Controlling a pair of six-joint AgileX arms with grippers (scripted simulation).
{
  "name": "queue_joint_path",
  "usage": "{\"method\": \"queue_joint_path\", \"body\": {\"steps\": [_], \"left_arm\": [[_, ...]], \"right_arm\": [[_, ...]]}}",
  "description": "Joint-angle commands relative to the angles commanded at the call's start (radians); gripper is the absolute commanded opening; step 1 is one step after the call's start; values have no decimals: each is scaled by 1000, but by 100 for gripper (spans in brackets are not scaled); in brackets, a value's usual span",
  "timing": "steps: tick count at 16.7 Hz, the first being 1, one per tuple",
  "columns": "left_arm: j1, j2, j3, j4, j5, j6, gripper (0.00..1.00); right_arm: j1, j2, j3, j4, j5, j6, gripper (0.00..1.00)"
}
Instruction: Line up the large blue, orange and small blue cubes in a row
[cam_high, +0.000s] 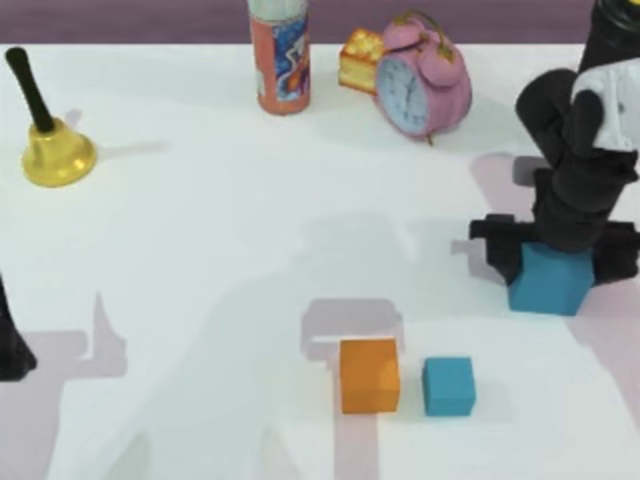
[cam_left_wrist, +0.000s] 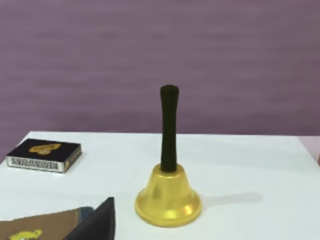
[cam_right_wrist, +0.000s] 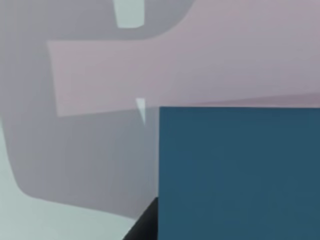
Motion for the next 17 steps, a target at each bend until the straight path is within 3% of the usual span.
{"method": "queue_joint_path", "body": {"steps": [2,11,17], "left_arm": [[0,0,0,0,0,0,100],[0,0,0,0,0,0,100],[0,0,0,0,0,0,100]], "right_arm": [[0,0,0,0,0,0,0],[-2,-9,4,-5,3,0,0],[3,-79,115,-199,2,0,0]]}}
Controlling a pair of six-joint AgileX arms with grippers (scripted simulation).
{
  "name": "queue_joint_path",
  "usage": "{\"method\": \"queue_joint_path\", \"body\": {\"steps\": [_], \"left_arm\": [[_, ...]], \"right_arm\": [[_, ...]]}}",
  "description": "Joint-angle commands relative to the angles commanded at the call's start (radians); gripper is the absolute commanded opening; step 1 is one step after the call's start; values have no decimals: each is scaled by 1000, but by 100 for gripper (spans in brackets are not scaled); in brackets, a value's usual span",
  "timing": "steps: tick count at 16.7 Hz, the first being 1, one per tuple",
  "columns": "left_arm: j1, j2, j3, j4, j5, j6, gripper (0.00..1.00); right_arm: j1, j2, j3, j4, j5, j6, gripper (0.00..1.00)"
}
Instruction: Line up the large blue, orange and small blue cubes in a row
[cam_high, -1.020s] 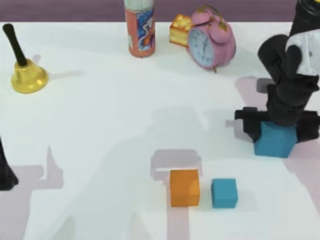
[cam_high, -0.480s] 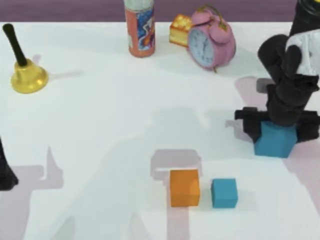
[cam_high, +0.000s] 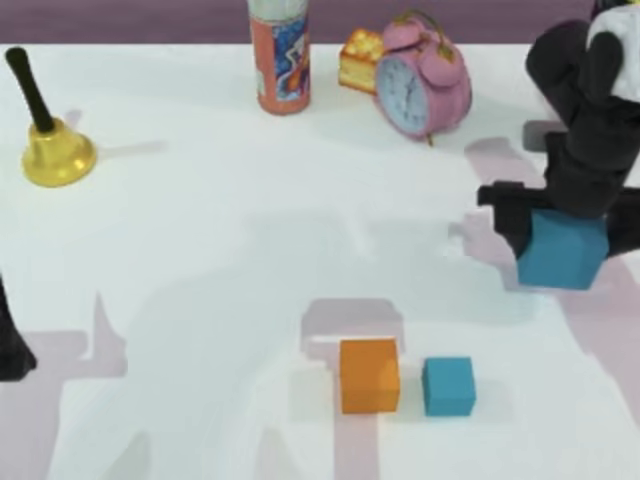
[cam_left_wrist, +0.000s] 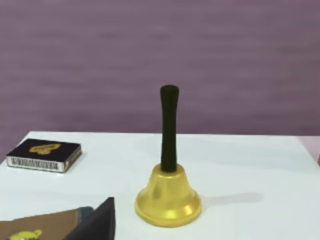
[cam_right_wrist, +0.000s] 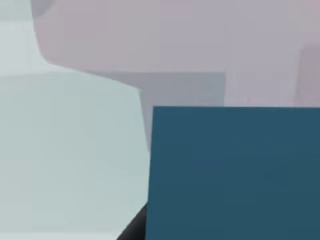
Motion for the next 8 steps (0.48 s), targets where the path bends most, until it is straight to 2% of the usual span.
{"method": "queue_joint_path", "body": {"steps": [8], "left_arm": [[0,0,0,0,0,0,100]], "right_arm": [[13,-15,42,-51,0,12,0]]}}
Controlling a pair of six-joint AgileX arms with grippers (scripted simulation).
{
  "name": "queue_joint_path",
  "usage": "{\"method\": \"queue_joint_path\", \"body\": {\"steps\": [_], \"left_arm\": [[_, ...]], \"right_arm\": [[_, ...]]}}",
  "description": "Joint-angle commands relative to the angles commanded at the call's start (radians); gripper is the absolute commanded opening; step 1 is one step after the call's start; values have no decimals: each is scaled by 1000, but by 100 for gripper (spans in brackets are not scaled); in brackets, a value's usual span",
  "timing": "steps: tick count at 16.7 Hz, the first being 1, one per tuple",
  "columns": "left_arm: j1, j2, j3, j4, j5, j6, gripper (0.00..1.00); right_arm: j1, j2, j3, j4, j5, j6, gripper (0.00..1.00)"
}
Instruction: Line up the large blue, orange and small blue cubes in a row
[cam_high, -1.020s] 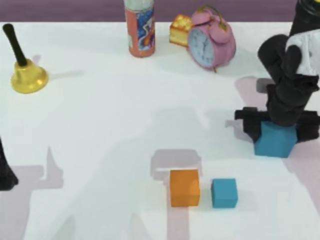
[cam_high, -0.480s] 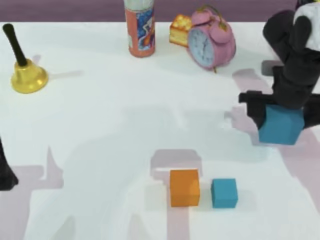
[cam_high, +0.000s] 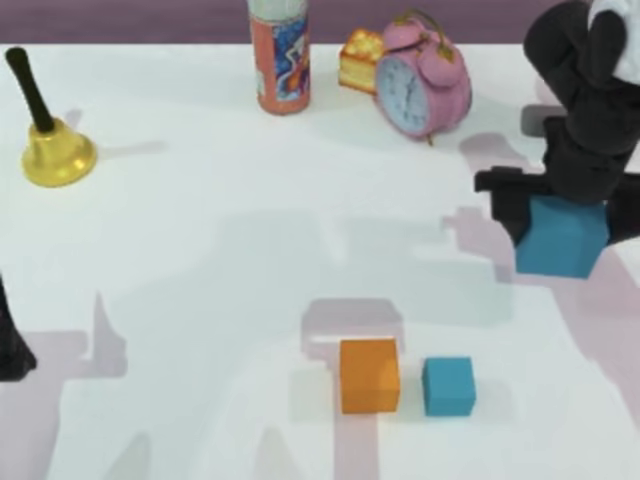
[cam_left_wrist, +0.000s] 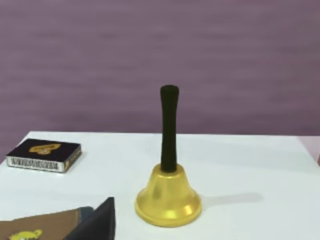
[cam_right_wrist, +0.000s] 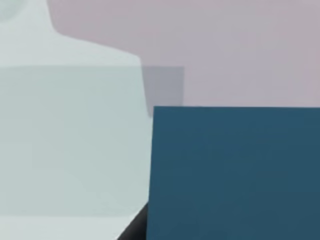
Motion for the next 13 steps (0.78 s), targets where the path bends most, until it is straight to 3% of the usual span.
{"method": "queue_joint_path", "body": {"steps": [4,13], "left_arm": [[0,0,0,0,0,0,100],[0,0,0,0,0,0,100]], "right_arm": [[145,80,140,-65,2,128,0],[645,300,561,-261,6,538,0]]}}
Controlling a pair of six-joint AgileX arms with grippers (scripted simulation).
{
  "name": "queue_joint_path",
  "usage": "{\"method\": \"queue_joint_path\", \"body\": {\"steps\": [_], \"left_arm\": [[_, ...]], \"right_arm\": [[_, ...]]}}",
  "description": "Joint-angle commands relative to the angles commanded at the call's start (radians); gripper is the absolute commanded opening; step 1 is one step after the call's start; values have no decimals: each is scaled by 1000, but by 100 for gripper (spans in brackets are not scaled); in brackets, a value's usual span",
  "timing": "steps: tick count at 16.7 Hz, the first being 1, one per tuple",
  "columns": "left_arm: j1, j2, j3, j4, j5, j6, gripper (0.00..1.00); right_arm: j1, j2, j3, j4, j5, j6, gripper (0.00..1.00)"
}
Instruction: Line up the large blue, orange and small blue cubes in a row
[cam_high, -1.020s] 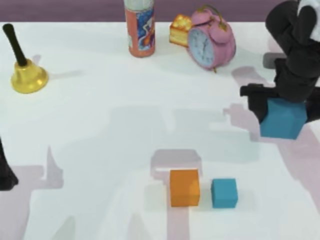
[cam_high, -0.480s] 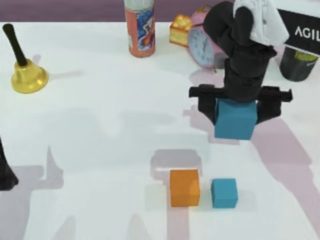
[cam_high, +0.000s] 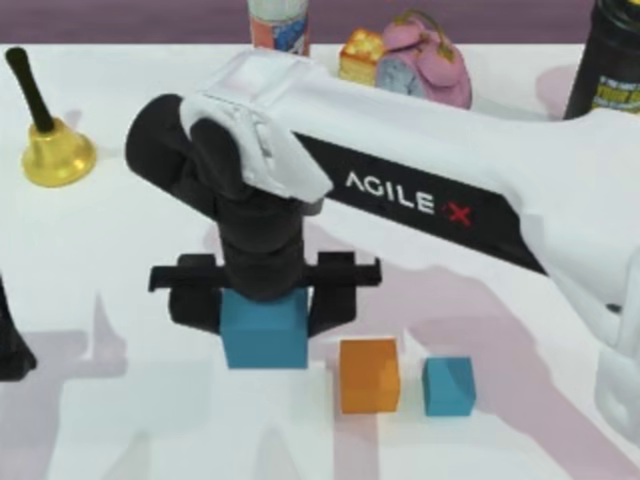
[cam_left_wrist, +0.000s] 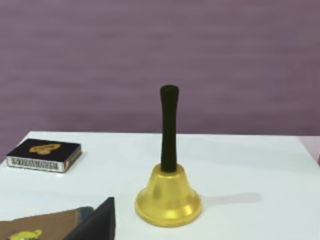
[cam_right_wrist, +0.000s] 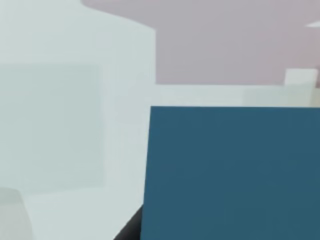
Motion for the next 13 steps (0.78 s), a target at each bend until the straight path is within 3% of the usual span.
{"method": "queue_joint_path", "body": {"steps": [3,8,13], "left_arm": [[0,0,0,0,0,0,100],[0,0,0,0,0,0,100],[0,0,0,0,0,0,100]], "right_arm": [[58,23,53,-22,1,54,0],[55,18,48,-16,0,54,0],[54,43,-78,138,1,57,0]]}}
